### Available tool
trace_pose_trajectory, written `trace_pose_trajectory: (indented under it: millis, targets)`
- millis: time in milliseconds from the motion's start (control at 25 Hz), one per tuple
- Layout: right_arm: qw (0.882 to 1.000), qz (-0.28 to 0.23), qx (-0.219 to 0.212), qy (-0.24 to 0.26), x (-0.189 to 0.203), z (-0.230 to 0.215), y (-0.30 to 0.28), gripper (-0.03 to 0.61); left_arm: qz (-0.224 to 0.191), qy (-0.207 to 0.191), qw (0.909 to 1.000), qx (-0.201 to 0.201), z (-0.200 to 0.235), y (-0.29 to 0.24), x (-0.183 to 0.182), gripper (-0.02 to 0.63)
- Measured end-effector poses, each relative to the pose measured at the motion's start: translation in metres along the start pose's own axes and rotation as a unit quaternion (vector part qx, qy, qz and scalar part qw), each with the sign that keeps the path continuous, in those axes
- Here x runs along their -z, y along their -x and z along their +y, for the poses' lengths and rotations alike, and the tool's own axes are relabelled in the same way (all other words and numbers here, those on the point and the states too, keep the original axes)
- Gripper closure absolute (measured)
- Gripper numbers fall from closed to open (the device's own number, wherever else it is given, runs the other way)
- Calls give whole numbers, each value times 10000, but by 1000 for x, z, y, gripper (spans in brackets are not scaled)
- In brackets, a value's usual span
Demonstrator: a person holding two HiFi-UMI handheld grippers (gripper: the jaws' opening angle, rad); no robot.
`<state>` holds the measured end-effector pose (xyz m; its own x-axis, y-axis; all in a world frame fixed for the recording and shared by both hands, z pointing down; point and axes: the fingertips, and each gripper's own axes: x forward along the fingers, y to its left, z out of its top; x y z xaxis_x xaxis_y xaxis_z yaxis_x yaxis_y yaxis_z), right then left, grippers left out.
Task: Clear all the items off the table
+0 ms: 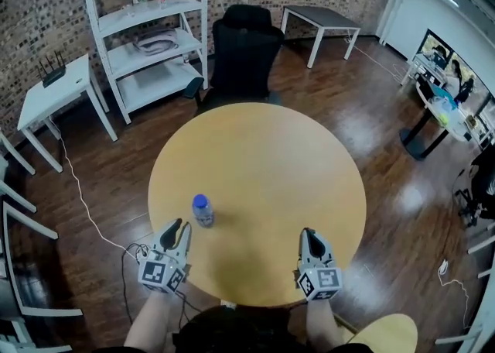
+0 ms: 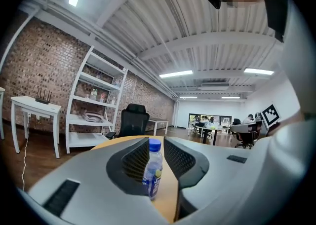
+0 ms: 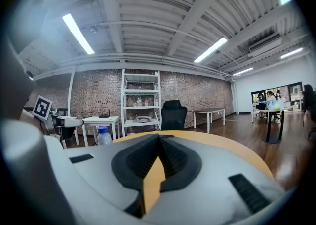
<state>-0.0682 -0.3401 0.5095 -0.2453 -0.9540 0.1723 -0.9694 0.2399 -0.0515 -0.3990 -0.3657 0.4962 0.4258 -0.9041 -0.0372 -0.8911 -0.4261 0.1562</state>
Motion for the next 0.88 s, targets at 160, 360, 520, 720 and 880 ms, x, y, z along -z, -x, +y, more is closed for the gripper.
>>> trace_pose_trajectory:
  millis: [160,360,520,720,880]
  targets:
    - [9997,-208,30,-150,-11,-2,9,577,-168,-15,9999,36,-9,18,-15,565]
    - [9989,-457,-85,0,-23,-8,20,577,-395,-110,9992,36,-26,24,-26,595]
    - [9985,-527,-91,-104,-14,-21,41,577,-433,-67,9990,42,-46,36,-21,612]
    - [9962,-860,-5,-125,-31,-51,72,577,-610,4,9978,278,-85,31,-23,612]
    - [9966,-829,-9,27,-39,-61,84,577,-662,-105,9963,531,-107,25,-30,612]
